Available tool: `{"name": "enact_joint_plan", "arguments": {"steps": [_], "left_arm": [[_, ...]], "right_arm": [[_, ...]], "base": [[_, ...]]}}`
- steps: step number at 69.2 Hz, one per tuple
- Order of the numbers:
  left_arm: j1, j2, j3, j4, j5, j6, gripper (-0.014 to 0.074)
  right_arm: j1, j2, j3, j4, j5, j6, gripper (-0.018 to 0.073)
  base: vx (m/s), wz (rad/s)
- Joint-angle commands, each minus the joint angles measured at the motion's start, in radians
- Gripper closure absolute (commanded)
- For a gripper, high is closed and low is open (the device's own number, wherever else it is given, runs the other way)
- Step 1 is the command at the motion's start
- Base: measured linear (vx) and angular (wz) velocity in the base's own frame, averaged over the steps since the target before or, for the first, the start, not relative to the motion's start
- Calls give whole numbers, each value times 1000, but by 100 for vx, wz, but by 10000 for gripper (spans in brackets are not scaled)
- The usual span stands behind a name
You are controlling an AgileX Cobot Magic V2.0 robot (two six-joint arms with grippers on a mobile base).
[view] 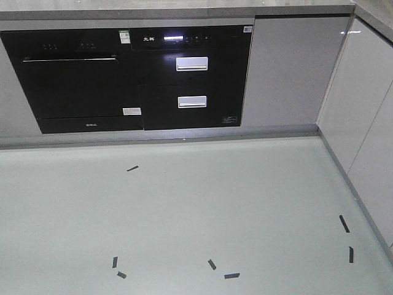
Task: Transfer vegetables to tray and serve
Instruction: 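Drive the base toward the counter with the pot, tray and plate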
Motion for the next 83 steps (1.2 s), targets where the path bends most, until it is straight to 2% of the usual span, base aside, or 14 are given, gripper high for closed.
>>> {"name": "enact_joint_plan", "arguments": {"steps": [1, 83], "left_arm": [[-1, 9, 21, 0, -82, -4, 602], [-1, 9, 21, 0, -82, -4, 602]], "right_arm": [[-5, -4, 14, -3, -78, -11, 561], [-5, -4, 14, -3, -76, -11, 561]], "base": [[10, 6], [11, 7]]}}
